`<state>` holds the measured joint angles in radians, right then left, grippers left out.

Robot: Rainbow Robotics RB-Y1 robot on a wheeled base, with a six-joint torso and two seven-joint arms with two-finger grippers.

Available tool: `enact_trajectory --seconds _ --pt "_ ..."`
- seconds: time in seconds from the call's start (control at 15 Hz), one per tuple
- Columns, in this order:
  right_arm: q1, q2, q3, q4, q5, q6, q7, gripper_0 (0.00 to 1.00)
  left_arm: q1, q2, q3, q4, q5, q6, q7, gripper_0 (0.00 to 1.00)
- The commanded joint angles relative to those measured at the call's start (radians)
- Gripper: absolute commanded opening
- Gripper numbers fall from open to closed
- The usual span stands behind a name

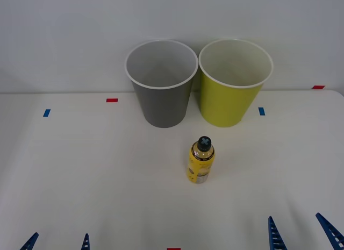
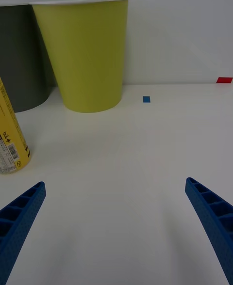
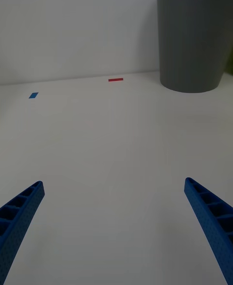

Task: Put cans in the gray bin and PET bottles in the light green bin.

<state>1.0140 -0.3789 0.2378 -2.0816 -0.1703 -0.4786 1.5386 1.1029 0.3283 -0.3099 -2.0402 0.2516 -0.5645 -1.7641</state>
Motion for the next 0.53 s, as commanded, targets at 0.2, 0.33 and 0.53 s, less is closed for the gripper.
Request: enact_trajectory --seconds 0.2,0.33,0.53 --pt "0.0 0.0 0.0 0.0 0.0 0.0 0.0 1.0 0.0 0.0 0.0 0.0 0.0 0.0 0.0 1.0" --pt "0.0 0.0 0.0 0.0 0.0 0.0 0.0 1.0 0.0 0.0 0.0 0.0 0.0 0.0 0.0 1.0" --pt "-0.017 0.011 0.04 0.058 -0.005 -0.08 0.002 1.0 0.0 0.0 0.0 0.0 0.0 0.0 0.0 1.0"
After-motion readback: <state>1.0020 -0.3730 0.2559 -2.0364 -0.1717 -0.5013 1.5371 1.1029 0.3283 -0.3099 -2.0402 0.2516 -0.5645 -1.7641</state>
